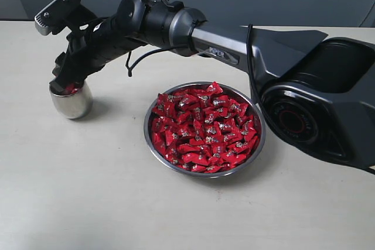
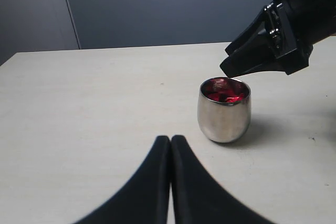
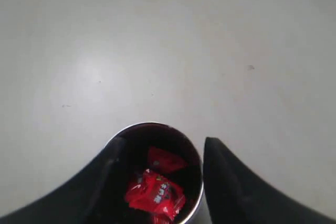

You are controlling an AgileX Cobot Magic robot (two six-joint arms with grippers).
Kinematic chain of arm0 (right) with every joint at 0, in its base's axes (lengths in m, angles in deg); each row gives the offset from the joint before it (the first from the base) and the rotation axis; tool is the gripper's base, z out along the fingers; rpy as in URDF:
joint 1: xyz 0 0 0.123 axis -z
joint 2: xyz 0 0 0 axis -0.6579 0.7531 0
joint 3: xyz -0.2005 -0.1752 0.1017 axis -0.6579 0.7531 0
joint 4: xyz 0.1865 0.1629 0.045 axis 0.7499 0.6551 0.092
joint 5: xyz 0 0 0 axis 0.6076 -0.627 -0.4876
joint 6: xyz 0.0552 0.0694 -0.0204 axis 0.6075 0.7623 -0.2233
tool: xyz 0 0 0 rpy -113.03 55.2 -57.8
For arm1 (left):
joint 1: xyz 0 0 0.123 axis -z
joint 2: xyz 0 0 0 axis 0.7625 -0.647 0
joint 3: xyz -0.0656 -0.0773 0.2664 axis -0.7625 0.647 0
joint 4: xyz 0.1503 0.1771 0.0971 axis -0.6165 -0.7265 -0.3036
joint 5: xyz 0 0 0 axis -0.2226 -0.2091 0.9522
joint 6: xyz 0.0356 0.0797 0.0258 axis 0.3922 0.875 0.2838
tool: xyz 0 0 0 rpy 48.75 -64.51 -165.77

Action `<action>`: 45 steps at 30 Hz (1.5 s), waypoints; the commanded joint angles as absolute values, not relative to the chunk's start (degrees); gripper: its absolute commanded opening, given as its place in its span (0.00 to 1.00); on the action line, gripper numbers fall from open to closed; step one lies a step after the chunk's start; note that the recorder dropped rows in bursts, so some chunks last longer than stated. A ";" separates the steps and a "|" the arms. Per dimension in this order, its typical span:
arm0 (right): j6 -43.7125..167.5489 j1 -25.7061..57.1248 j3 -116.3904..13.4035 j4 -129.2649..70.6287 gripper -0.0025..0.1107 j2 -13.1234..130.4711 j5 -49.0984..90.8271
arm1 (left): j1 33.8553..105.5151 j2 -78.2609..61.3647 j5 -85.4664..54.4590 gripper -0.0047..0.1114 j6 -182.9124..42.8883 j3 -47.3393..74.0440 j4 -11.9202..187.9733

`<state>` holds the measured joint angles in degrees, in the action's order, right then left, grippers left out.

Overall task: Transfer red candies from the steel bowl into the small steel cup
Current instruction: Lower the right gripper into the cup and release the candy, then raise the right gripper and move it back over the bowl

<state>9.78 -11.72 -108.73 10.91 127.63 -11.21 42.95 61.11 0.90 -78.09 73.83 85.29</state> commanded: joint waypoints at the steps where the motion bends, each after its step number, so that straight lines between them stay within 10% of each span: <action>1: 9.70 -11.52 -109.13 10.99 0.42 127.46 -10.93 | 42.92 61.36 0.81 0.04 -78.16 74.04 85.41; 7: 12.31 -11.52 -109.13 10.54 0.37 127.36 -12.56 | 42.92 61.36 0.81 0.04 -78.16 74.04 85.41; 13: 17.56 -11.41 -109.13 4.74 0.02 125.31 -15.84 | 42.92 61.36 0.81 0.04 -78.16 74.04 85.41; 25: 24.68 -6.48 -102.95 8.73 0.01 118.80 -16.68 | 42.92 61.36 0.81 0.04 -78.16 74.04 85.41; 45: -10.61 9.40 -48.75 37.32 0.01 89.37 3.36 | 42.92 61.36 0.81 0.04 -78.16 74.04 85.41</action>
